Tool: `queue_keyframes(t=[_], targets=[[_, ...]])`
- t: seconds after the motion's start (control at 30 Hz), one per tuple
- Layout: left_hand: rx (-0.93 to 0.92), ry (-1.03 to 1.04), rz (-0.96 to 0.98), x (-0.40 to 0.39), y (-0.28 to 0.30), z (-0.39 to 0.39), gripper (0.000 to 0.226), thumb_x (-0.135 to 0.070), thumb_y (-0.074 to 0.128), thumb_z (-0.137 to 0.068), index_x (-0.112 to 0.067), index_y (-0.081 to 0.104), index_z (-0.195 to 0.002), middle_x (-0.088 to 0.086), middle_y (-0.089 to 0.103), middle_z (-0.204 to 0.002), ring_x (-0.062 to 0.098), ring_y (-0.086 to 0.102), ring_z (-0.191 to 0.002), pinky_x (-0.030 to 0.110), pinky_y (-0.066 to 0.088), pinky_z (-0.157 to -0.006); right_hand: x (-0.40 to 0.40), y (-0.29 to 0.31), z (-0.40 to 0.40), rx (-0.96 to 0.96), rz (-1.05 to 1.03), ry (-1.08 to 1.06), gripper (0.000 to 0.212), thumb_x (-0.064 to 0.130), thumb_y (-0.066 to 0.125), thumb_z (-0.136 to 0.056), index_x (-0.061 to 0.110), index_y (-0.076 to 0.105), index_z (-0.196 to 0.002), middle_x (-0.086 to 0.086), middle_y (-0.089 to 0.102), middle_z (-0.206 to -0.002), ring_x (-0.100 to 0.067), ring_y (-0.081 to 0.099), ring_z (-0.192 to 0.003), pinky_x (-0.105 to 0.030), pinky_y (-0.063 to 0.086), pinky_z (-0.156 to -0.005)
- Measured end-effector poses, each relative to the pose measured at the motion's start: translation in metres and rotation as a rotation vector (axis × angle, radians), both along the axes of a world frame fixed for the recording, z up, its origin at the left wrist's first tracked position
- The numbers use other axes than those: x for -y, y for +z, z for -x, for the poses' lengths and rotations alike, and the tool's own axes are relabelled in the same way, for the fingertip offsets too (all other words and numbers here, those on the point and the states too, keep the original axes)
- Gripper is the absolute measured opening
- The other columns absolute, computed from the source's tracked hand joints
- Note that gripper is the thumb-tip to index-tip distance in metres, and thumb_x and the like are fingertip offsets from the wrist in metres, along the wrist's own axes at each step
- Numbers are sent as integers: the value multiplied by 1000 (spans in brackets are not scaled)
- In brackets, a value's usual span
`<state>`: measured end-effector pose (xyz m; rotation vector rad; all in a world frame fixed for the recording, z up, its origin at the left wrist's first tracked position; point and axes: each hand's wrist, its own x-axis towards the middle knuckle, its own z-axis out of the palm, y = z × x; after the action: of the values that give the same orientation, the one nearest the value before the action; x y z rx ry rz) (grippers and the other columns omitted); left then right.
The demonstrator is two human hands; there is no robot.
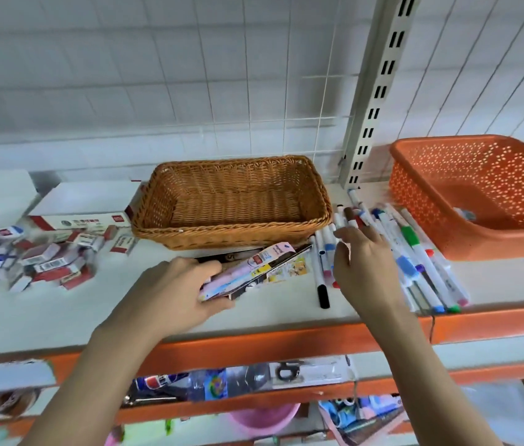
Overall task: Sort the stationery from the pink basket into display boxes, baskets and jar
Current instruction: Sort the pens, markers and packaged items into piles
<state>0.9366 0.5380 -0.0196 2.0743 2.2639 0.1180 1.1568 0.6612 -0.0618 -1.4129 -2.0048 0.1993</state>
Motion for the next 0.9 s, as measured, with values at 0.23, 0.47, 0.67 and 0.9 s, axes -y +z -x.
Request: queue_keyframes(t=[0.23, 0.47, 0.67, 0.9], targets=[[42, 5, 34, 7, -1, 35, 58, -79, 42, -71, -22, 47, -78, -6, 50, -76, 12, 49, -63, 27, 35, -50, 34, 3, 48, -15, -52, 161, 23, 14, 51, -80, 7, 67, -95, -12, 64, -95, -37, 57, -86, -41, 47, -77], [65, -133, -136, -2, -13, 45, 45, -70, 34, -83, -30, 47, -100, -9, 49, -95, 19, 55, -80, 27, 37, -57, 53, -17, 76, 36, -17, 177, 18, 13, 54, -84, 7, 65, -97, -13, 63, -96, -38, 55, -86, -43, 47, -75], [-77, -160, -290, -13, -30, 39, 69, -73, 14, -80, -29, 47, -121, -1, 59, -105, 28, 63, -86, 32, 46, -63, 59, -20, 79, -14, -45, 75, 15, -7, 60, -79, -1, 65, -92, -19, 62, -88, -40, 58, -81, -42, 48, -70], [-36, -206, -425, -16, -49, 31, 60, -61, 33, -83, -22, 54, -123, 1, 64, -95, 26, 58, -86, 38, 47, -67, 70, -12, 81, -7, -52, 27, 17, -5, 57, -75, 3, 51, -60, -16, 55, -55, -33, 50, -49, -17, 20, -48]])
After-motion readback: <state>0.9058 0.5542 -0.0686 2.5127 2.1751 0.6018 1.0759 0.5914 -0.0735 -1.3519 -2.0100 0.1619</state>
